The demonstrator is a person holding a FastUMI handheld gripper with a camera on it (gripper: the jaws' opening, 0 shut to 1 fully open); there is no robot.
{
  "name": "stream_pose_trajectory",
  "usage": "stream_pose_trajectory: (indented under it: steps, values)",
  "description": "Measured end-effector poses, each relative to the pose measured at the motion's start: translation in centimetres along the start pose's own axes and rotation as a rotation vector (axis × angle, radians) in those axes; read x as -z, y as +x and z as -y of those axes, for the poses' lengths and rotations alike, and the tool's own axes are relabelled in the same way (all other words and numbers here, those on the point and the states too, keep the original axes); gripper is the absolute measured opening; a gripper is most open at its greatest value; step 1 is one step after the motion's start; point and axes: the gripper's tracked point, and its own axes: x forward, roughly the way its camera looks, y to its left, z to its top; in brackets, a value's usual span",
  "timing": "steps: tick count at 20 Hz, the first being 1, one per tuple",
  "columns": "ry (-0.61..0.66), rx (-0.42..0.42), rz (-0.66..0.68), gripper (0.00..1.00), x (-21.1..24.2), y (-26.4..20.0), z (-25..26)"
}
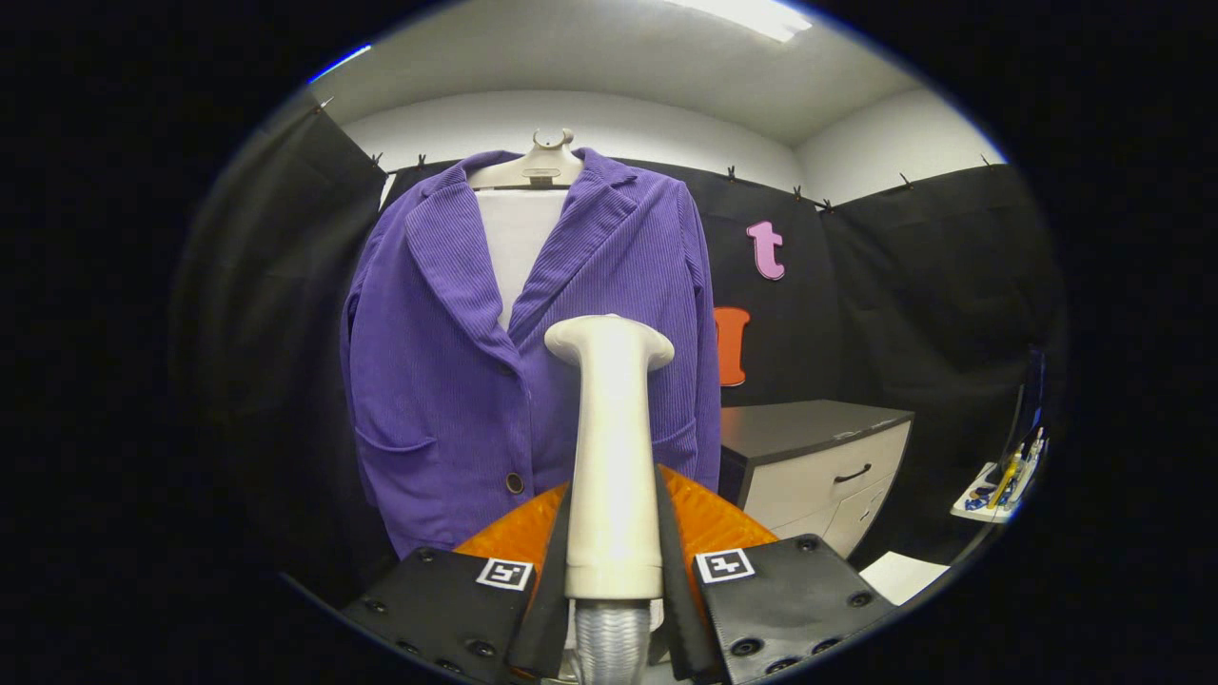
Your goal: Iron the clothes twice with a garment steamer, once on the left side and once on the right side.
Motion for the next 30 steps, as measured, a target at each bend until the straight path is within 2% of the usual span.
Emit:
stream_pose_trajectory:
  steps: [25, 30]
  values:
    - [-0.098, -0.01, -0.168, 0.49, 13.2, -4.3, 0.2]
    - [-0.116, -0.009, -0.185, 0.49, 14.1, -4.7, 0.3]
